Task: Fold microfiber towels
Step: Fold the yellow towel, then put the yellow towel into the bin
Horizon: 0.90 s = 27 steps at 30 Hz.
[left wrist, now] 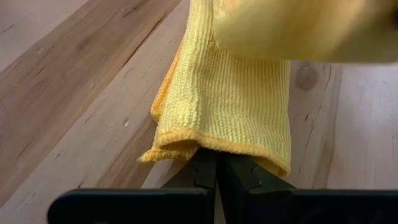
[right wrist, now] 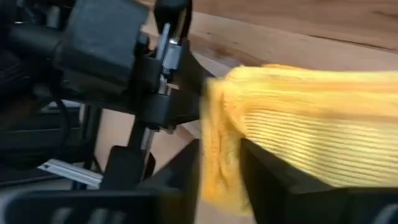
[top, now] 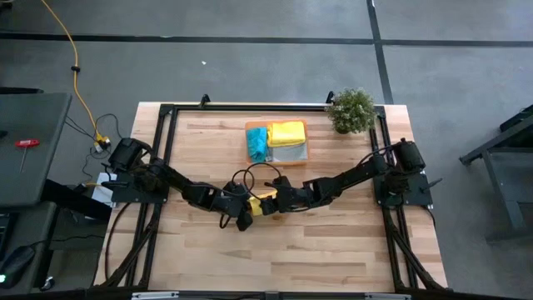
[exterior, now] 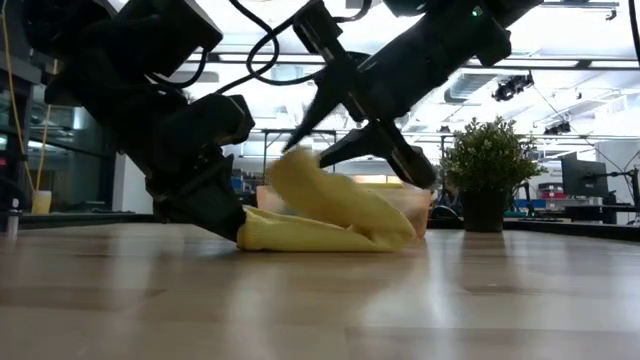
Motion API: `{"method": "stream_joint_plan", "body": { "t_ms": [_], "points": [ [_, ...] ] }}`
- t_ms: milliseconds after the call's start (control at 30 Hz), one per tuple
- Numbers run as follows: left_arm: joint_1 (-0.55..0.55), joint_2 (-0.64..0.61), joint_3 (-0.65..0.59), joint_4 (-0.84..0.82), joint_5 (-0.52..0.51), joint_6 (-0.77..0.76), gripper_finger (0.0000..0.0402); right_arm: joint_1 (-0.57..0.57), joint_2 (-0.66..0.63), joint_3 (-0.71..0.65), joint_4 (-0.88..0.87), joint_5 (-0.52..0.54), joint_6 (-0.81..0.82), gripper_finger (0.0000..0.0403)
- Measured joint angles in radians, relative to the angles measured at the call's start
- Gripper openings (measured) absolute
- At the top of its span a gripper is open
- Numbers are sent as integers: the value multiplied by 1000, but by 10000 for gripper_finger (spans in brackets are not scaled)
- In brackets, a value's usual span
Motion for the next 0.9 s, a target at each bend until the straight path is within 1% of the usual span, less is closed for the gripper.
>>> {"method": "stream_joint_plan", "body": {
  "t_ms": [133, 200, 267, 333, 400, 467, 533, 633, 767, 900],
  "points": [
    [0, -21, 1, -16, 24, 25, 0, -14, -3, 0, 12, -14, -36, 161],
    [0, -45, -2, -66, 31, 56, 0, -18, -4, 0, 21, -14, -75, 202],
    [-1, -77, 1, -107, 32, 82, 0, -24, -16, 0, 20, -23, -123, 236],
    [-2, -128, -6, -191, 26, 103, 0, -33, -43, 0, 13, -28, -180, 258],
    [-4, -187, -14, -242, 1, 129, 0, -39, -88, 0, -46, -21, -250, 269],
    [-4, -257, -27, -250, -20, 152, 0, -40, -140, 0, -119, 8, -317, 271],
    [-4, -319, -29, -238, -30, 181, 0, -40, -201, 0, -245, 38, -364, 272],
    [-4, -371, -24, -201, -27, 199, 0, -28, -284, 0, -426, 63, -417, 272],
    [6, -354, 39, -185, 5, 264, 0, 1, -373, 0, -637, 101, -434, 272],
    [33, -246, 145, -190, 37, 331, 0, 18, -433, 0, -775, 148, -409, 272]
  ]
}}
